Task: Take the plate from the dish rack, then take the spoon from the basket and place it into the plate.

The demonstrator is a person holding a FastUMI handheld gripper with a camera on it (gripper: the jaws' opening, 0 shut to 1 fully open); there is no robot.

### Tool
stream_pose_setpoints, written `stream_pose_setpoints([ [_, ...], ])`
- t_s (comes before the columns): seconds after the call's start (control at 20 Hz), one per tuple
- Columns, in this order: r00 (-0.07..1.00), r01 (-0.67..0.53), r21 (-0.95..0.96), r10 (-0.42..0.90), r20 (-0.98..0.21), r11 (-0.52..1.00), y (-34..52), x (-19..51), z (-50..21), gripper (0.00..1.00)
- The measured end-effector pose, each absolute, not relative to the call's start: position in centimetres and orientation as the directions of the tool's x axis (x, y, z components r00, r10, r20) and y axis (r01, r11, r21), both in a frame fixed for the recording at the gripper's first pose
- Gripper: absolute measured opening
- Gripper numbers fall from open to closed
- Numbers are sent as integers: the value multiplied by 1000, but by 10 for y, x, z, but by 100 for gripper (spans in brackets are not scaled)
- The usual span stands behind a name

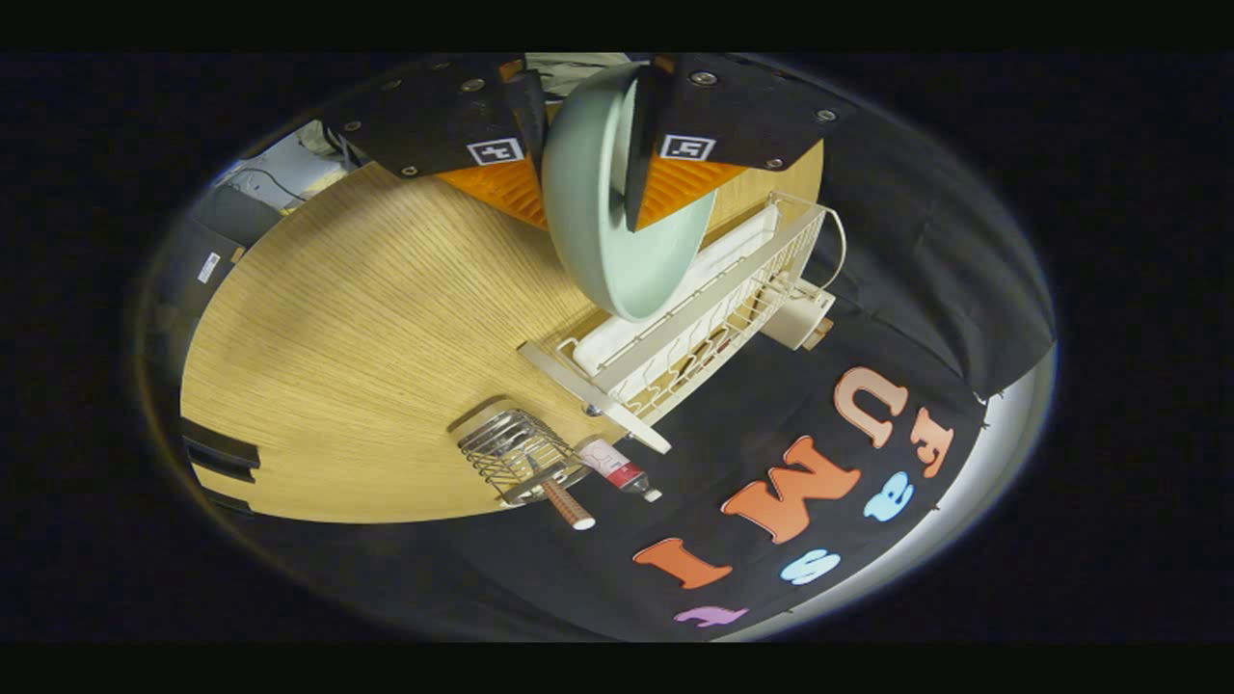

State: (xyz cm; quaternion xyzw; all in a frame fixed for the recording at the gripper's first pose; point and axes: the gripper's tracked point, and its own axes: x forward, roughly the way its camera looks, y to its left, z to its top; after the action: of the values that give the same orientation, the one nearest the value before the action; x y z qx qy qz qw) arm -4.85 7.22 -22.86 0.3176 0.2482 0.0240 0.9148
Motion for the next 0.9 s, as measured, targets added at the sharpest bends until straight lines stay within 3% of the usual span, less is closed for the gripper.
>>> stream_pose_setpoints([
  [0.2,872,108,470,144,-468,876,58,-50,-234,49],
  [0.45,900,89,344,72,-430,935,37,-44,-217,52],
  [0.75,926,105,189,-27,-378,976,-6,-32,-194,72],
  [0.9,946,110,151,-57,-319,982,-23,-26,-170,89],
])
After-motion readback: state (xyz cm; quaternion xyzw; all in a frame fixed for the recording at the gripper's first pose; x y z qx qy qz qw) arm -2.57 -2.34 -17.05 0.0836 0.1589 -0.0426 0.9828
